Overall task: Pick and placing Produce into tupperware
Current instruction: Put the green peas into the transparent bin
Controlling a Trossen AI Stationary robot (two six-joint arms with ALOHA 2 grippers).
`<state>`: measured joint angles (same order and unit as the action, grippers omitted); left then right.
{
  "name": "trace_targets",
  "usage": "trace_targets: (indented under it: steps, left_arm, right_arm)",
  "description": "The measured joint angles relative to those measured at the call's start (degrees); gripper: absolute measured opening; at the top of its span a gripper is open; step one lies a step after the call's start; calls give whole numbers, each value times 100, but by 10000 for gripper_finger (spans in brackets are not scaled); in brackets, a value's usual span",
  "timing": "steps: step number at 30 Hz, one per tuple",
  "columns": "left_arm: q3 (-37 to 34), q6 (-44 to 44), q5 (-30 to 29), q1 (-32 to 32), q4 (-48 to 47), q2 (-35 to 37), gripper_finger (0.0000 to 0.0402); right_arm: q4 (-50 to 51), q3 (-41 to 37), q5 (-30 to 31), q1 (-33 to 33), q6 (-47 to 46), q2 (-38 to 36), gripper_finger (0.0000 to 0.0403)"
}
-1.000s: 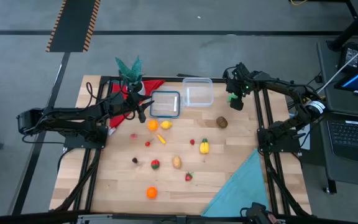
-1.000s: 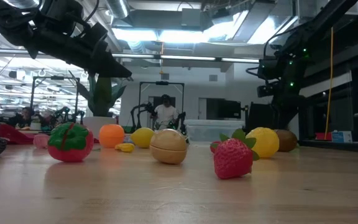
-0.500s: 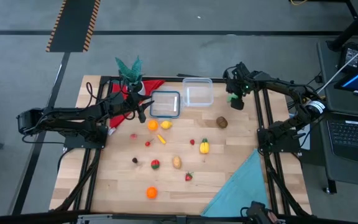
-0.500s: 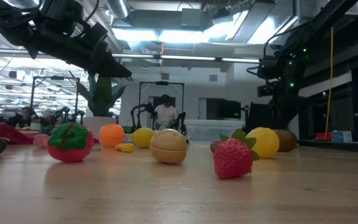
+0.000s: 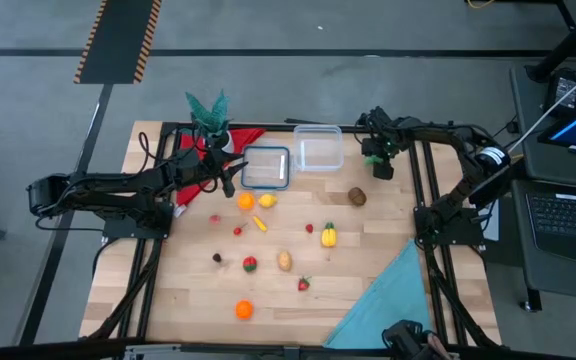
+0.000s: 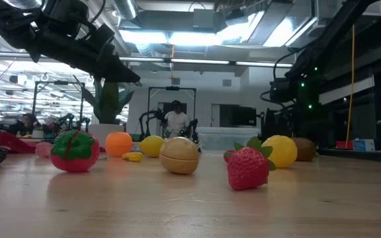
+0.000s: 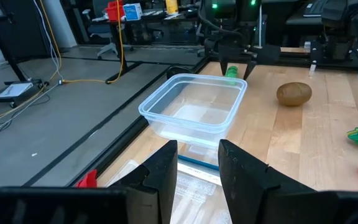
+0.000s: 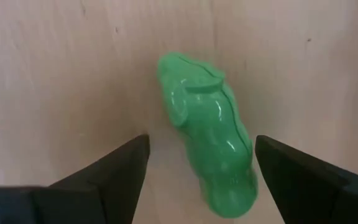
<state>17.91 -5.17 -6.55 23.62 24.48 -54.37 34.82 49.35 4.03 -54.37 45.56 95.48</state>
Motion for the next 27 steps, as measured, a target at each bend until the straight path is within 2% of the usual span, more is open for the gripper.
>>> trace_targets:
  steps: [12,27]
  left_arm:
    - [0,0,0,0,-2,0,110]
    - [0,0,0,0,0,0,110]
  right_arm:
    - [17,-7,22,2,-35,20,287]
    - [144,-23,-87,11,-36,26,135]
